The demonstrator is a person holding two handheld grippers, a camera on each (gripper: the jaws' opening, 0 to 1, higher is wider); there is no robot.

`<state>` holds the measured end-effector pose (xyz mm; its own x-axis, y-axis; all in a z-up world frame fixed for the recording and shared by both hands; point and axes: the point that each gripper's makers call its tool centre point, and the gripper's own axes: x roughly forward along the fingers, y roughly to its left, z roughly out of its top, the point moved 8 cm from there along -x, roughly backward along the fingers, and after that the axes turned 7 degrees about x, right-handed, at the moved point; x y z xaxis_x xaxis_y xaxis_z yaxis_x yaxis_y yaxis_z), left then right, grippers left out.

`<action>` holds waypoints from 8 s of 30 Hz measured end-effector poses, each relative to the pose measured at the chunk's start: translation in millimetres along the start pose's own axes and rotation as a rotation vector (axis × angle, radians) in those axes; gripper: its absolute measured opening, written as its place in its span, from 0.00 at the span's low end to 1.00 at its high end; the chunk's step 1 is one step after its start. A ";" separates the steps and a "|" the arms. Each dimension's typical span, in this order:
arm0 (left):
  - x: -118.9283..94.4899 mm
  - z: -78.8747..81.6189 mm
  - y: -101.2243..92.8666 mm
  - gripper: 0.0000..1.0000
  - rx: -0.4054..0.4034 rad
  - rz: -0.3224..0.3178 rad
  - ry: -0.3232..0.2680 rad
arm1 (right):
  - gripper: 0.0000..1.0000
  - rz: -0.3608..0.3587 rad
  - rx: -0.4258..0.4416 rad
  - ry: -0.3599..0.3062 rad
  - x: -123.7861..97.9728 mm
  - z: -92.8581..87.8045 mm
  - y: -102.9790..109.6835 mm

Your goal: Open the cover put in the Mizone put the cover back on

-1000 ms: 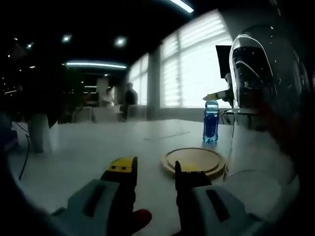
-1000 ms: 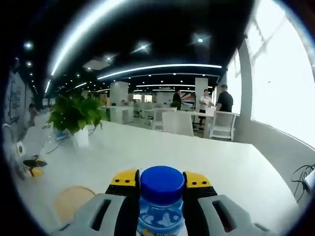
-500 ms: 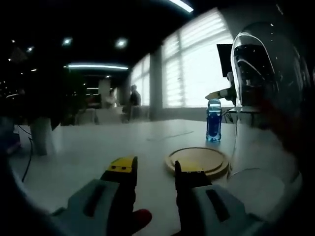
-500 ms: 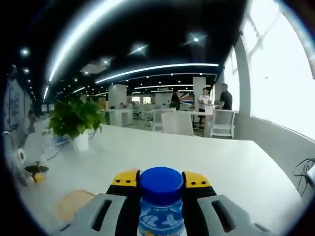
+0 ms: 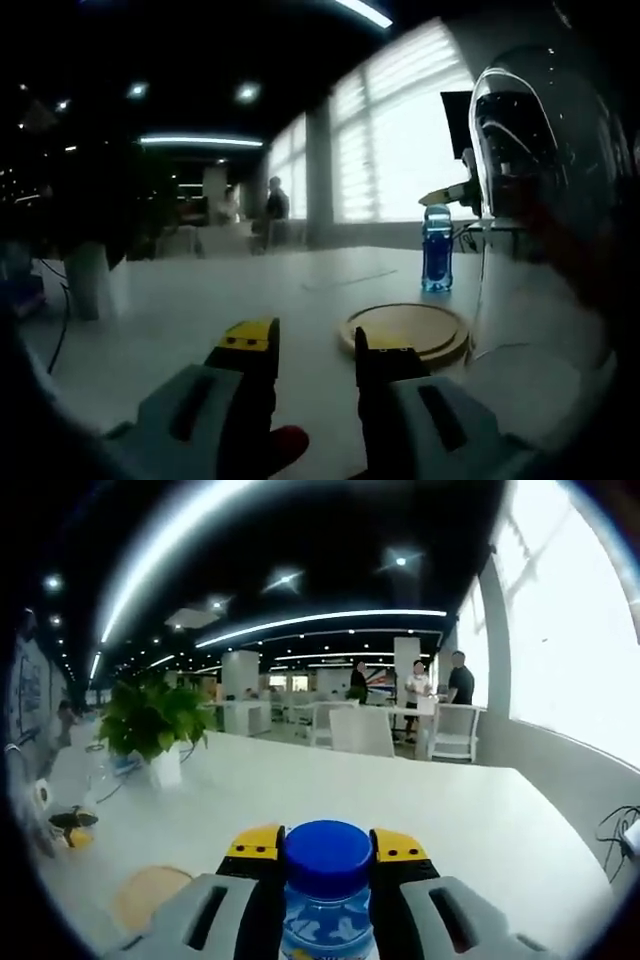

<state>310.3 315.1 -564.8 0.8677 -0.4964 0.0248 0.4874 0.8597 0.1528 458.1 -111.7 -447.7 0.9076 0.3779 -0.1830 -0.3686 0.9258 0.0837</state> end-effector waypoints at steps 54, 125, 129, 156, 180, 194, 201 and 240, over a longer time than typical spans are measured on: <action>-1.8 1.7 3.8 0.25 -0.009 0.008 -0.004 | 0.24 0.154 -0.062 -0.051 4.3 21.1 60.2; 0.5 -1.9 -4.7 0.25 0.014 -0.016 0.020 | 0.25 0.569 -0.032 -0.085 16.1 0.9 192.6; -0.1 -1.4 -3.8 0.25 0.011 -0.013 0.020 | 0.25 0.567 -0.027 -0.085 16.5 0.8 193.7; 18.2 20.2 9.2 0.25 0.051 -0.078 -0.010 | 0.25 0.563 -0.003 -0.076 16.6 0.7 193.6; 13.4 6.1 -13.2 0.25 0.046 -0.114 0.010 | 0.24 0.543 0.001 -0.077 11.6 -1.8 189.6; 10.2 10.9 -5.9 0.25 0.010 -0.101 -0.027 | 0.26 0.544 -0.003 -0.093 8.8 -2.0 190.7; 10.7 10.9 -3.5 0.25 0.004 -0.096 -0.031 | 0.27 0.524 -0.007 -0.113 2.8 2.0 182.1; 0.1 21.6 0.6 0.24 0.046 -0.058 -0.073 | 0.26 0.385 -0.026 -0.185 -102.8 -28.4 134.0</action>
<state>308.6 313.0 -543.4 0.8280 -0.5541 0.0860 0.5303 0.8236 0.2009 309.7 -26.3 -445.5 0.7230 0.6899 0.0362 -0.6900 0.7186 0.0866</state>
